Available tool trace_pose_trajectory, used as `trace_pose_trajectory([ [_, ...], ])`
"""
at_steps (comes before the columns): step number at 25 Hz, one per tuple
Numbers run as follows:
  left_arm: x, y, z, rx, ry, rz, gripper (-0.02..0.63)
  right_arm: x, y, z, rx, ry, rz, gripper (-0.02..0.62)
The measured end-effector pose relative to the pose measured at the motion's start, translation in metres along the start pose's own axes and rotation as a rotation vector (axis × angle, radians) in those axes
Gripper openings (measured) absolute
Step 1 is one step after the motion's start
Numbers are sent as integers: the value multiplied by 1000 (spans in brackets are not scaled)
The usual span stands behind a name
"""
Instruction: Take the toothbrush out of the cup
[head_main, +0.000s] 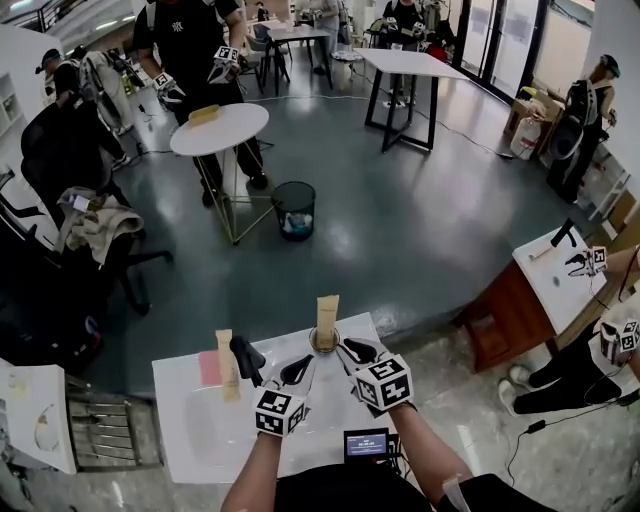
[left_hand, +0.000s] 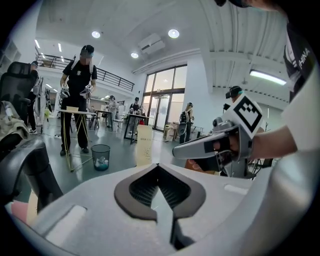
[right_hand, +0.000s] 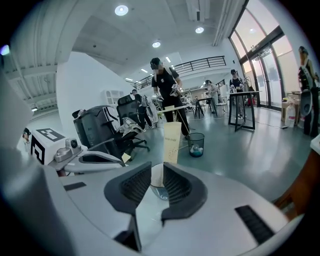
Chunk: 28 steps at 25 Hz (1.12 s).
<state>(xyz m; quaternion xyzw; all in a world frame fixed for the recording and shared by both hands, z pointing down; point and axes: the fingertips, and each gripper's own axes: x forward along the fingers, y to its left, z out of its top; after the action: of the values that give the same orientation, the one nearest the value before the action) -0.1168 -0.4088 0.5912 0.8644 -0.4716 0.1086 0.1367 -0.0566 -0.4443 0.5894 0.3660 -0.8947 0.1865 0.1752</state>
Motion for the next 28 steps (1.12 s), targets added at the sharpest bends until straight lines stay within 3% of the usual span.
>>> trace_pose_trajectory([
  [8, 14, 10, -5, -23, 23, 13, 9, 44, -23, 7, -13, 38, 46, 167],
  [16, 19, 14, -15, -37, 66, 17, 9, 77, -32, 12, -25, 71, 82, 187],
  [28, 17, 24, -22, -46, 78, 29, 9, 84, -22, 12, -53, 79, 97, 60],
])
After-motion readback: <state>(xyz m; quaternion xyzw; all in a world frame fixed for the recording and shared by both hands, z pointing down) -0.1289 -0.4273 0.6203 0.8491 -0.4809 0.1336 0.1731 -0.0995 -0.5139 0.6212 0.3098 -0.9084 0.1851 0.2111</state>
